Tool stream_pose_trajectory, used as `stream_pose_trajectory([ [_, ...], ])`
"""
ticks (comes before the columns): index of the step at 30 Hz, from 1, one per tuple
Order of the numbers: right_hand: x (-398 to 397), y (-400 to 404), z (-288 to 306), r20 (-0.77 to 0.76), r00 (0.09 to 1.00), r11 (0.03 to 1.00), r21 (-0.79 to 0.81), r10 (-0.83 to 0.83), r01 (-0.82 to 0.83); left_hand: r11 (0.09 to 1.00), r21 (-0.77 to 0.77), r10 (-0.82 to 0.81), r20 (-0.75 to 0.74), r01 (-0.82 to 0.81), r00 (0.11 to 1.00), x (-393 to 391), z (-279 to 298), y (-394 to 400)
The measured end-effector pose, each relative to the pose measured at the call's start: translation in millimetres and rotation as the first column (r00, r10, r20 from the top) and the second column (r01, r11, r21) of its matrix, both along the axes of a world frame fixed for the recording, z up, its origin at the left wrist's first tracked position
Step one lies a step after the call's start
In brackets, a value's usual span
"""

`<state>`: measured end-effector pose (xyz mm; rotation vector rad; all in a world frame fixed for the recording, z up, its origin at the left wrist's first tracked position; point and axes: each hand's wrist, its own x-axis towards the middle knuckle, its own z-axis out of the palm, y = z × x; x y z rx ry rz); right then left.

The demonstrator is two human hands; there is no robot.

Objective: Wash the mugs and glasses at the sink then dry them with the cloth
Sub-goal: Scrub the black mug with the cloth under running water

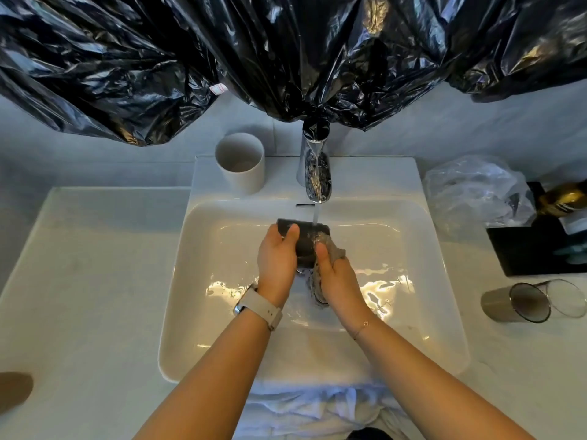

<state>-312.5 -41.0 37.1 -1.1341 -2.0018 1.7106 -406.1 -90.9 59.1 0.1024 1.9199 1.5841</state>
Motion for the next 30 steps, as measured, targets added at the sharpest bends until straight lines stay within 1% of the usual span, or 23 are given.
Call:
stream_pose_trajectory([
  [1, 4.8, -0.9, -4.2, -0.021, 0.999, 0.998, 0.057, -0.037, 0.039, 0.999, 0.015, 0.04, 0.097, -0.041, 0.994, -1.6, 0.4, 1.0],
  [2, 9.0, -2.2, -6.6, -0.054, 0.994, 0.992, 0.078, -0.09, 0.094, 0.996, 0.051, 0.062, 0.198, -0.074, 0.978, -2.4, 0.9, 1.4],
  [3, 12.4, -2.3, -8.8, -0.093, 0.985, 0.986, 0.066, -0.144, 0.151, 0.992, 0.091, 0.063, 0.272, -0.091, 0.96, -1.6, 1.6, 0.9],
  [4, 14.1, -0.7, -9.4, -0.13, 0.974, 0.982, 0.018, -0.186, 0.19, 0.989, 0.123, 0.044, 0.3, -0.085, 0.953, 1.1, 2.9, 0.4],
  [6, 13.8, 8.7, -5.4, -0.159, 0.963, 0.969, -0.152, -0.217, 0.193, 0.985, 0.162, 0.013, 0.3, -0.064, 0.954, 11.5, 0.8, -1.1],
  [7, 13.0, 14.9, -2.3, -0.136, 0.969, 0.957, -0.232, -0.207, 0.172, 0.981, 0.177, 0.018, 0.307, -0.076, 0.951, 17.3, -1.8, -2.5],
  [10, 8.5, 27.2, 7.7, 0.042, 0.993, 0.92, -0.374, -0.113, 0.121, 0.969, 0.193, 0.082, 0.339, -0.154, 0.937, 27.3, -9.7, -6.6],
  [12, 8.4, 28.8, 7.0, 0.136, 0.986, 0.903, -0.403, -0.1, 0.147, 0.96, 0.176, 0.152, 0.329, -0.219, 0.932, 29.9, -15.6, -10.5],
  [14, 14.2, 26.1, 7.3, 0.211, 0.969, 0.92, -0.342, -0.126, 0.193, 0.945, 0.181, 0.209, 0.302, -0.271, 0.93, 32.0, -20.1, -13.8],
  [16, 22.9, 21.0, 8.1, 0.273, 0.957, 0.935, -0.301, -0.102, 0.186, 0.931, 0.22, 0.238, 0.242, -0.292, 0.941, 32.7, -23.8, -15.3],
  [17, 26.3, 18.3, 8.2, 0.268, 0.961, 0.928, -0.334, -0.075, 0.165, 0.926, 0.241, 0.244, 0.202, -0.29, 0.948, 32.5, -24.8, -15.4],
  [18, 27.6, 15.6, 8.6, 0.228, 0.973, 0.905, -0.403, -0.045, 0.136, 0.923, 0.263, 0.241, 0.17, -0.28, 0.956, 32.8, -25.9, -14.8],
  [20, 23.2, 10.5, 11.7, 0.101, 0.995, 0.837, -0.544, -0.007, 0.061, 0.922, 0.301, 0.207, 0.145, -0.242, 0.968, 34.5, -27.9, -13.6],
  [22, 14.6, 9.8, 15.0, 0.006, 1.0, 0.797, -0.604, -0.007, 0.009, 0.916, 0.336, 0.172, 0.166, -0.22, 0.971, 36.6, -28.4, -12.0],
  [23, 11.0, 11.2, 16.8, -0.027, 0.999, 0.772, -0.635, -0.033, 0.008, 0.908, 0.354, 0.168, 0.18, -0.223, 0.969, 36.1, -28.0, -11.3],
  [24, 8.8, 13.8, 18.6, -0.077, 0.994, 0.727, -0.686, -0.077, 0.004, 0.901, 0.368, 0.17, 0.184, -0.229, 0.968, 34.4, -27.5, -10.5],
  [27, 12.9, 25.5, 15.7, -0.232, 0.941, 0.485, -0.87, -0.248, -0.087, 0.894, 0.381, 0.19, 0.153, -0.235, 0.97, 25.9, -25.0, -9.0],
  [28, 14.8, 29.4, 13.9, -0.252, 0.933, 0.438, -0.891, -0.258, -0.12, 0.897, 0.379, 0.188, 0.142, -0.229, 0.972, 23.4, -24.5, -8.9],
  [29, 16.0, 32.8, 12.5, -0.26, 0.939, 0.447, -0.884, -0.224, -0.138, 0.899, 0.379, 0.183, 0.131, -0.22, 0.974, 21.8, -24.6, -8.8],
  [30, 16.2, 35.3, 10.2, -0.255, 0.954, 0.503, -0.852, -0.157, -0.145, 0.9, 0.382, 0.177, 0.12, -0.21, 0.977, 21.0, -24.8, -8.9],
])
